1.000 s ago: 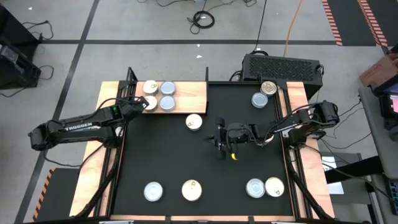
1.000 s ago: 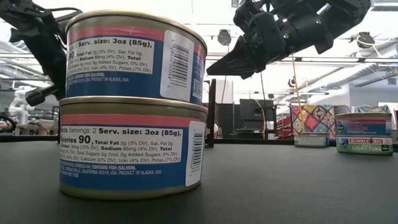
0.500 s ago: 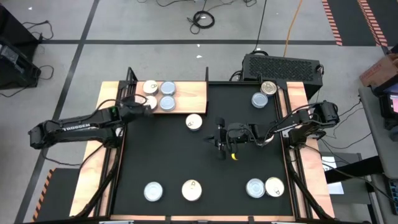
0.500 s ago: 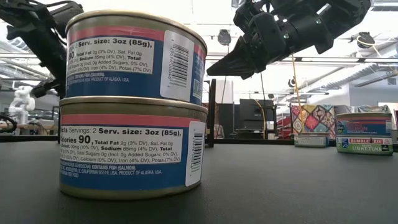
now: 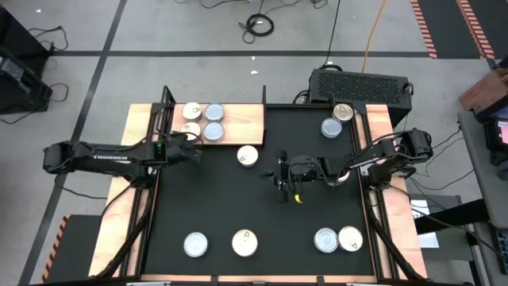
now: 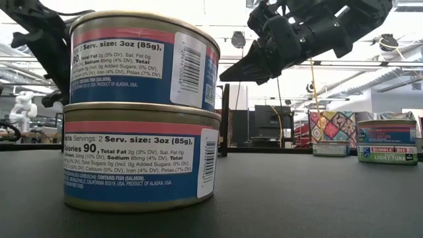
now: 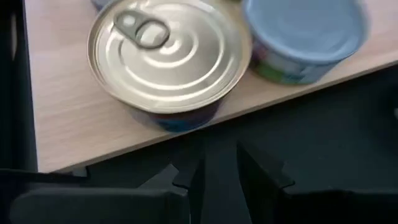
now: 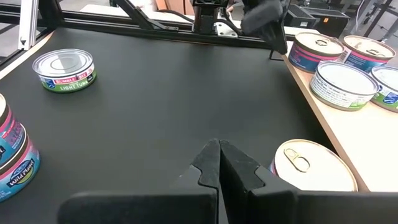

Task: Stack canned seafood by type on shelf
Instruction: Put the blue tuna can on the shelf

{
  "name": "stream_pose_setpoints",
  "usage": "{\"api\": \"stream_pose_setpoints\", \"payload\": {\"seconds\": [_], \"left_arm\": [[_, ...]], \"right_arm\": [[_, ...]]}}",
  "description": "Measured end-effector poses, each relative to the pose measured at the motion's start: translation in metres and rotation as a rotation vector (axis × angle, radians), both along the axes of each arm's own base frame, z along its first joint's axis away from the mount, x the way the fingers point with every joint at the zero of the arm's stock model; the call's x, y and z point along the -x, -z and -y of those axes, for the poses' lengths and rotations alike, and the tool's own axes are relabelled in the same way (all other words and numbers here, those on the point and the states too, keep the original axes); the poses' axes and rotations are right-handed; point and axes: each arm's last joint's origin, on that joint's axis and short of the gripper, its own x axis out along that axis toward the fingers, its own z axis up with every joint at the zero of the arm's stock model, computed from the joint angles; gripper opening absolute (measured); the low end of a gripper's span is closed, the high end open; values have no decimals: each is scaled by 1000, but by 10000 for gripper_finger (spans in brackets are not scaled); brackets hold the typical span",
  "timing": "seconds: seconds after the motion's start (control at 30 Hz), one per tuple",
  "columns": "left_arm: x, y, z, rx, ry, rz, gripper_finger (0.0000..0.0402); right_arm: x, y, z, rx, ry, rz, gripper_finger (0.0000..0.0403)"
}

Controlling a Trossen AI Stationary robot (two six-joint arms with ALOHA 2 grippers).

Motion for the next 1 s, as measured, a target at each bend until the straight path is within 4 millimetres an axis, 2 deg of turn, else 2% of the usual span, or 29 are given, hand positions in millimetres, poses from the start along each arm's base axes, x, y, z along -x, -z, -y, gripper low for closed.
{"api": "stream_pose_setpoints", "payload": {"seconds": [0.27,0.67,1.0], "left_arm": [[-5,11,-2,-22,-38,-83,93],[-7,9,-9,-93,-56,-76,93],[-5,5,-11,-43,-53,-112,93]], "right_arm": [[0,1,0,1,0,-7,0],[0,1,0,1,0,-7,0],[0,1,0,-2,1,-8,0]]}}
